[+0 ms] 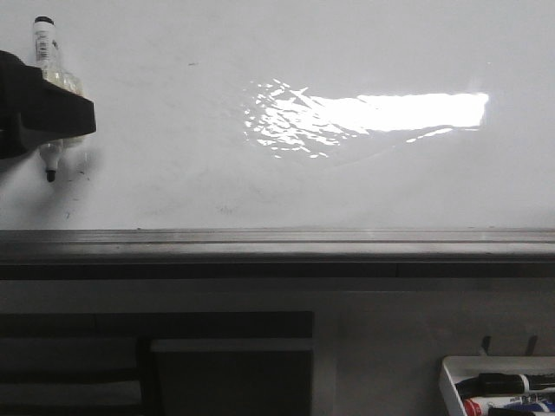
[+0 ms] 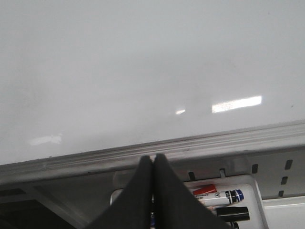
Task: Write number 5 on whiteboard
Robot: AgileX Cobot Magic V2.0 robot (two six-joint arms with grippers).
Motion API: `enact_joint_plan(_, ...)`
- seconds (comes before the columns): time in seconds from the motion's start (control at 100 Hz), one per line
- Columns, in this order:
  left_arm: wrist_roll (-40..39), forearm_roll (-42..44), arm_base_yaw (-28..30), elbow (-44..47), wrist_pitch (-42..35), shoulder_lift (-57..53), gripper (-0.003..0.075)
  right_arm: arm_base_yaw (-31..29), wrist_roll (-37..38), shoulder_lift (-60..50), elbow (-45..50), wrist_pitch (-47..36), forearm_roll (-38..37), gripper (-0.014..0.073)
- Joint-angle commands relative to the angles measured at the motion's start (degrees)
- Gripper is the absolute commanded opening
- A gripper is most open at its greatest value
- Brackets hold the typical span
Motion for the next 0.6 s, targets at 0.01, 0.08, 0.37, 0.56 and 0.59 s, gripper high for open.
enact_joint_plan(0.01,-0.6,-2.83,-0.21,-1.47,0.65,0.91,0.0301,0.24,-0.4,0.84,-2.02,-4.5,0.07,-0.0061)
enact_joint_plan(0.08,-0.6,-4.42,-0.21,-1.47,2.02,0.98,0.0144,0.57,-0.4,0.84,-2.02,-4.11,0.07,-0.0061)
enact_joint_plan(0.37,-0.6,3.63,-0.21,-1.47,2.07,0.48,-0.002,12.48,-0.4,3.68,-3.4,-2.0,0.07,-0.0061)
enact_joint_plan(0.56,-0.6,29.89,-0.21,-1.47,1.19,-2.3,-0.002,23.61,-0.5,11.42,-10.53,0.81,0.07,-0.006)
enact_joint_plan(0.59,-0.6,33.22,-0.21,-1.47,0.3,-2.59,-0.002,25.68,-0.97,12.8,-11.74,0.57,0.07,-0.006)
